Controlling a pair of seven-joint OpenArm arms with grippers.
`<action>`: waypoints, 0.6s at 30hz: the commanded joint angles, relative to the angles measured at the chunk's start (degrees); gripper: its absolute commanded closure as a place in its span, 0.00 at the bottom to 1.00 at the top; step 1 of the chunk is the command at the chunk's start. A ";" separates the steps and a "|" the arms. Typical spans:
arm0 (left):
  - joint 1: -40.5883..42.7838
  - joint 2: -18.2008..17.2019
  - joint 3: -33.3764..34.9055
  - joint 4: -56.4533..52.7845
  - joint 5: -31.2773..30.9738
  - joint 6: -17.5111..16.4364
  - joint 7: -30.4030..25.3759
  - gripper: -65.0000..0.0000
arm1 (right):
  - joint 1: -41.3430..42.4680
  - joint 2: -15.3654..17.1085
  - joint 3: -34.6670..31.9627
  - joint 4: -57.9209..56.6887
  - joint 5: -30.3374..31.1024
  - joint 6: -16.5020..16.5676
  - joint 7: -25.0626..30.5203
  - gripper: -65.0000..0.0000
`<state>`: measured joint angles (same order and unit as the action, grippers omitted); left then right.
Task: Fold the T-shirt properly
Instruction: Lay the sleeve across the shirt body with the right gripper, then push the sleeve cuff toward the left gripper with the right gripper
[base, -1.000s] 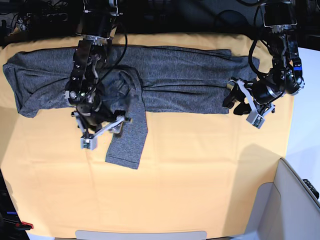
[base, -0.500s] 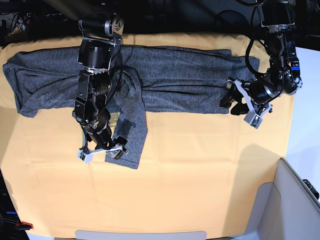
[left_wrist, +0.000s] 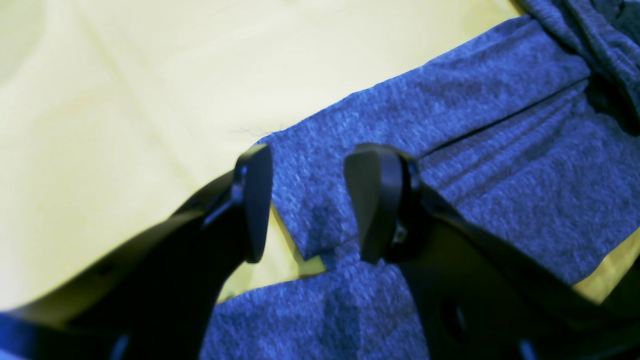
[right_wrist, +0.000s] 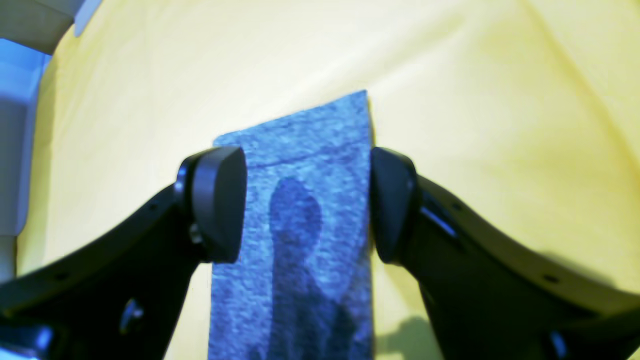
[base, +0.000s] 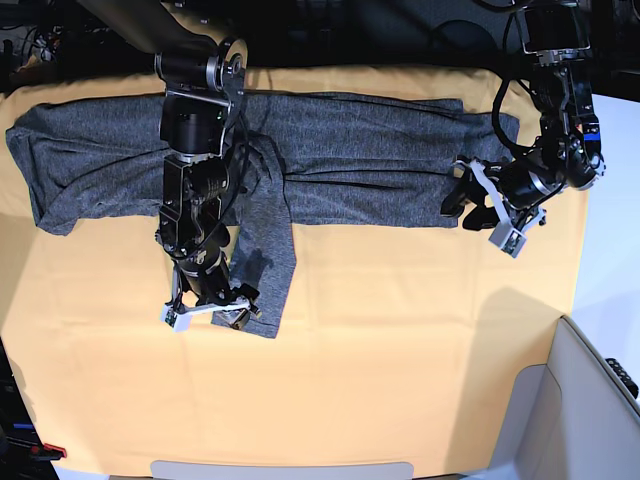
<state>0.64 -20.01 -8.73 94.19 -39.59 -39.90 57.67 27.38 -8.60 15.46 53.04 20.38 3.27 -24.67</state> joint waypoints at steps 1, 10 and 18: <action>-0.78 -0.87 -0.28 0.88 -0.89 -0.10 -1.10 0.59 | 0.80 -0.40 -0.04 -0.68 0.41 -0.32 -2.37 0.42; -0.78 -0.87 -0.28 0.88 -0.89 -0.10 -1.10 0.59 | 0.62 -0.40 -0.04 -1.39 0.41 -0.15 -2.54 0.87; -0.78 -0.87 -0.28 0.88 -0.89 -0.10 -1.10 0.59 | -0.43 -0.40 -0.83 0.28 0.32 0.20 -4.13 1.00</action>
<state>0.64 -20.03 -8.73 94.19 -39.59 -39.90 57.63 26.28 -8.51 14.96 53.04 20.97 3.62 -26.57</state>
